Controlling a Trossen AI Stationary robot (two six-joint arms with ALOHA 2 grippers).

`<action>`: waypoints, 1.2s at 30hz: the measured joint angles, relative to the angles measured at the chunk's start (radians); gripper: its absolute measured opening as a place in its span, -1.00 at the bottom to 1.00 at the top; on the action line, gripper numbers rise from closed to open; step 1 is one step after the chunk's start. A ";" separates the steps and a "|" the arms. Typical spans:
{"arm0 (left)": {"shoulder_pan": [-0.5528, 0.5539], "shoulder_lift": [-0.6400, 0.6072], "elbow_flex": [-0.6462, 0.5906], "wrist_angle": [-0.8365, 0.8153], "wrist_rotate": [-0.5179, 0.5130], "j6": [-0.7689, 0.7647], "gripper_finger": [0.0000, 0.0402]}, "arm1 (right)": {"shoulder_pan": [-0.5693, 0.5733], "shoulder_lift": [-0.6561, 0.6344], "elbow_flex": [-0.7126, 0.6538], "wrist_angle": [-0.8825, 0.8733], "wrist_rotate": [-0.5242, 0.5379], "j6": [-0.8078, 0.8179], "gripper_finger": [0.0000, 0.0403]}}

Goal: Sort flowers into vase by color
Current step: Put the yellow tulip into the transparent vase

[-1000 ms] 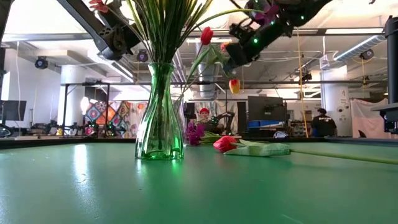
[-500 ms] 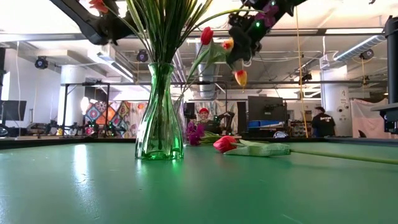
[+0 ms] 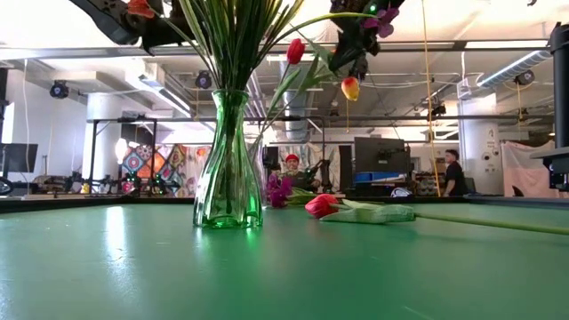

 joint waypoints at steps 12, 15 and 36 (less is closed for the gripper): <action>-0.005 -0.073 -0.001 -0.095 0.007 0.039 0.46 | 0.000 0.000 0.197 -0.330 -0.009 0.101 -0.94; -0.018 -0.077 -0.001 -0.097 0.007 0.030 0.46 | 0.002 0.000 0.256 -0.402 -0.010 0.117 -0.94; -0.143 -0.064 0.457 -0.931 -0.296 0.525 0.42 | 0.005 0.325 0.719 -0.601 0.679 -0.424 -0.94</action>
